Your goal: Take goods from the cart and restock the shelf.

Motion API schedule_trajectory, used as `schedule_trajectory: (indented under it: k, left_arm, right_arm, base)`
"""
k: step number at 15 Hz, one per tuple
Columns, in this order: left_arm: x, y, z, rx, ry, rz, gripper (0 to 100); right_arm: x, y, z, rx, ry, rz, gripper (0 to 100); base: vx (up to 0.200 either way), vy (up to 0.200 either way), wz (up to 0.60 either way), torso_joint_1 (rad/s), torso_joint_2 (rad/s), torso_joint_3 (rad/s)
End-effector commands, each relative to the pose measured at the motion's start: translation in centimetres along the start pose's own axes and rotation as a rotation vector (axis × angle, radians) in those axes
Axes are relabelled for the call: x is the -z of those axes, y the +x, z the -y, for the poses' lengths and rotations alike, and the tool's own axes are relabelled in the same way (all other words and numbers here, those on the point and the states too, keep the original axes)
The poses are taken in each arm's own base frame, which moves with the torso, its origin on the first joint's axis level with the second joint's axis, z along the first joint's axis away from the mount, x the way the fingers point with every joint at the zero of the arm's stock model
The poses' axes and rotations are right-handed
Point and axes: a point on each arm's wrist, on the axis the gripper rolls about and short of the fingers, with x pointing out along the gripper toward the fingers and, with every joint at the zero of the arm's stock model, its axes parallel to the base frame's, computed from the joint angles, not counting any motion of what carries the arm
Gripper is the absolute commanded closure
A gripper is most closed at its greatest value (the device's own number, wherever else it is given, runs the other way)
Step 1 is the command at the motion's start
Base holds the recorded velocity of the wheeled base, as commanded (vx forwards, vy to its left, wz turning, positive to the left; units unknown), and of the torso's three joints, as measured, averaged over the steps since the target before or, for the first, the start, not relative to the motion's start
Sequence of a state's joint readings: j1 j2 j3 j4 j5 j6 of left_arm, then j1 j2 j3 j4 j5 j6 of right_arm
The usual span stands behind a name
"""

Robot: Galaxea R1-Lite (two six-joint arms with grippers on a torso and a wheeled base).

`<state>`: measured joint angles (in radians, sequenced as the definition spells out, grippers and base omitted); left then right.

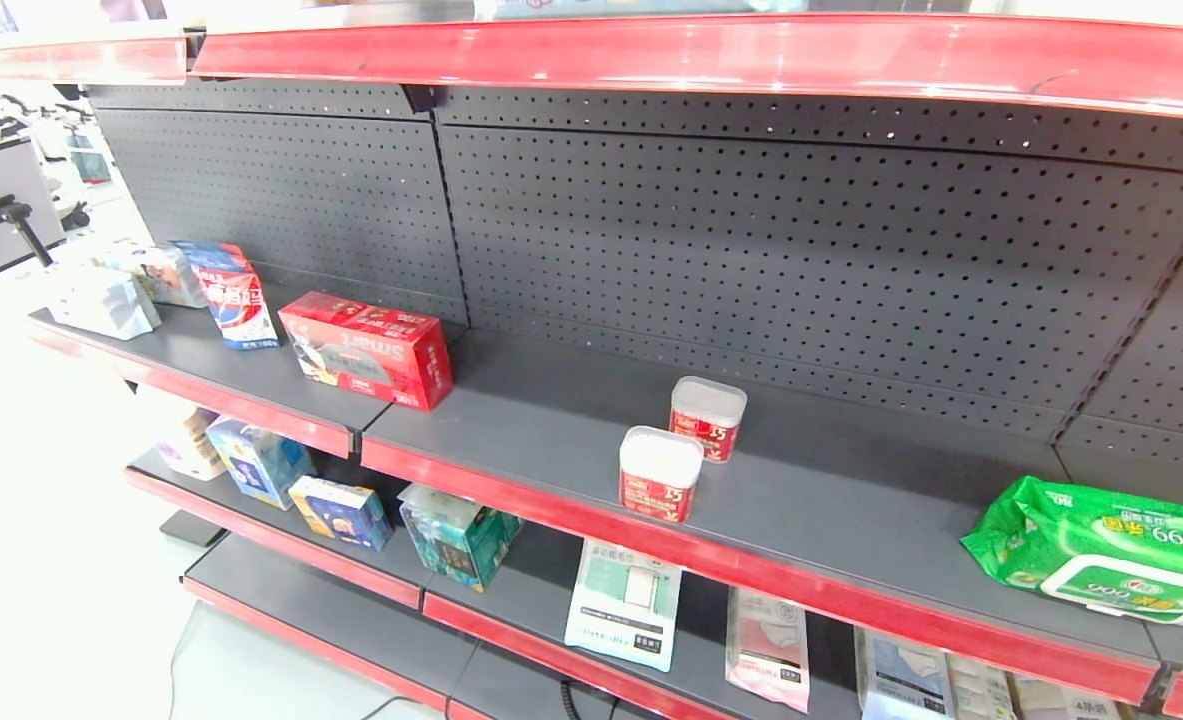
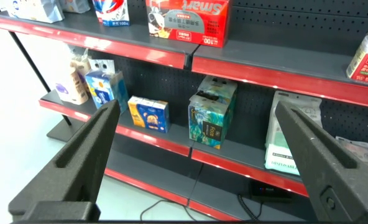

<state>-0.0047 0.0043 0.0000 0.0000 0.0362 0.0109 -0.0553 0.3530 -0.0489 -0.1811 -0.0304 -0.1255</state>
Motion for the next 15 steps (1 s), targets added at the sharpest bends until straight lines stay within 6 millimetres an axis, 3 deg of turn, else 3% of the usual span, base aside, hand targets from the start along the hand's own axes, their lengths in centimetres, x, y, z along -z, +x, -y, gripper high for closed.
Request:
schedule_trajectory:
  k: [1, 3, 6, 9, 11, 15]
  left_arm:
    - [0.00, 0.00, 0.00, -0.001, 0.000, 0.000, 0]
    - [0.00, 0.00, 0.00, -0.001, -0.002, 0.000, 0]
    - [0.00, 0.00, 0.01, 0.002, 0.005, 0.000, 0]
    - [0.00, -0.01, 0.01, 0.002, 0.003, 0.001, 0]
    - [0.00, -0.01, 0.01, 0.002, 0.003, 0.001, 0]
    - [0.00, -0.01, 0.01, 0.002, 0.004, 0.001, 0]
  right_arm:
    - [2.97, -2.28, -0.29, 0.014, 0.001, 0.084, 0]
    - [2.87, -2.40, -0.16, 0.061, 0.018, 0.079, 0]
    - [2.90, -2.42, -0.39, -0.043, 0.123, 0.074, 0]
    - [3.02, -2.30, -0.31, -0.007, 0.036, 0.117, 0]
    - [3.06, -2.72, -0.38, -0.089, -0.037, 0.177, 0]
    - [3.38, -2.85, -0.15, -0.008, 0.133, 0.174, 0]
  base:
    - [0.000, 0.000, 0.00, 0.000, 0.00, 0.000]
    - [0.000, 0.000, 0.00, 0.000, 0.00, 0.000]
    - [0.000, 0.000, 0.00, 0.000, 0.00, 0.000]
    - [0.000, 0.000, 0.00, 0.000, 0.00, 0.000]
    - [0.000, 0.000, 0.00, 0.000, 0.00, 0.000]
    - [0.000, 0.000, 0.00, 0.000, 0.00, 0.000]
